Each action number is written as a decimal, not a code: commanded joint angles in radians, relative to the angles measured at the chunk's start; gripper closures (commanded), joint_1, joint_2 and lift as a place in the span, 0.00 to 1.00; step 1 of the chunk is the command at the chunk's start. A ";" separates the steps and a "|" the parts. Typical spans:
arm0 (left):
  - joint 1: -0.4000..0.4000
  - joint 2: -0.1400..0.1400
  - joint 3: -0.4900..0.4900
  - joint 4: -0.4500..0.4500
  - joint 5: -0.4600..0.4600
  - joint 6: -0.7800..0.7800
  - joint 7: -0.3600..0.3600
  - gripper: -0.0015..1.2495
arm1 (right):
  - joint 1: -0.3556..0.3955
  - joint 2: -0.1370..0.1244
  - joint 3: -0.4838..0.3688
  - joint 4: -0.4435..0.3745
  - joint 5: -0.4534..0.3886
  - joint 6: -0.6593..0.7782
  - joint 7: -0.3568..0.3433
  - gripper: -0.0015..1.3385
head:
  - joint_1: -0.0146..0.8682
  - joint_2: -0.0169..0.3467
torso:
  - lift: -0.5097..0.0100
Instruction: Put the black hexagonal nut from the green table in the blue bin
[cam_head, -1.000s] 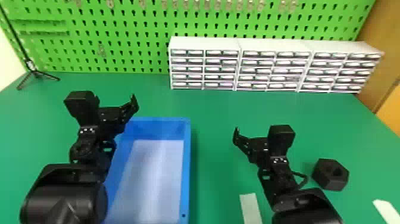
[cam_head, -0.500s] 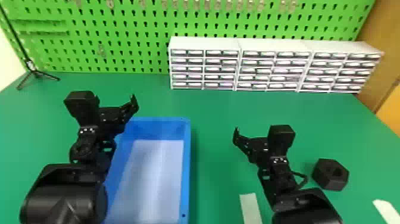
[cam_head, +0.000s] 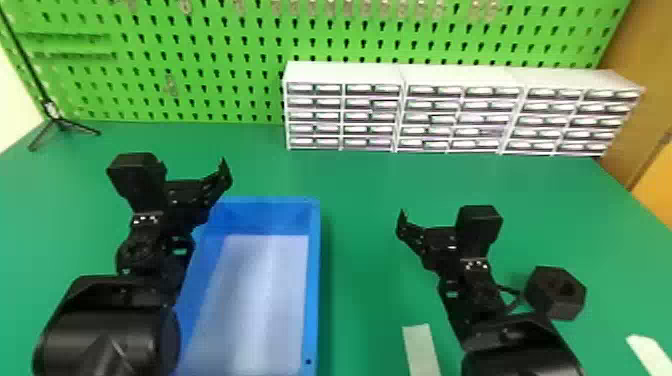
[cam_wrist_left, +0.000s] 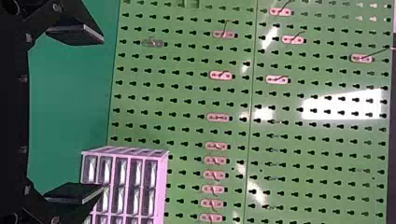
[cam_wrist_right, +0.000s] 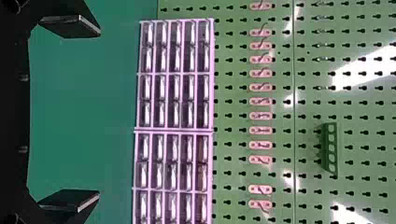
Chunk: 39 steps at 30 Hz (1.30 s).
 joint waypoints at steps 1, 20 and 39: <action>0.000 0.000 0.001 0.000 0.000 -0.001 0.000 0.13 | 0.006 0.001 -0.025 -0.032 0.003 0.025 0.000 0.07 | 0.79 0.12 | 0.80; 0.002 0.002 0.009 0.000 -0.006 0.000 0.000 0.13 | 0.046 -0.022 -0.184 -0.301 0.014 0.442 0.000 0.07 | 0.79 0.12 | 0.80; 0.003 0.002 0.017 0.000 -0.008 0.002 0.000 0.13 | 0.111 -0.041 -0.285 -0.523 0.037 0.826 0.000 0.06 | 0.79 0.12 | 0.80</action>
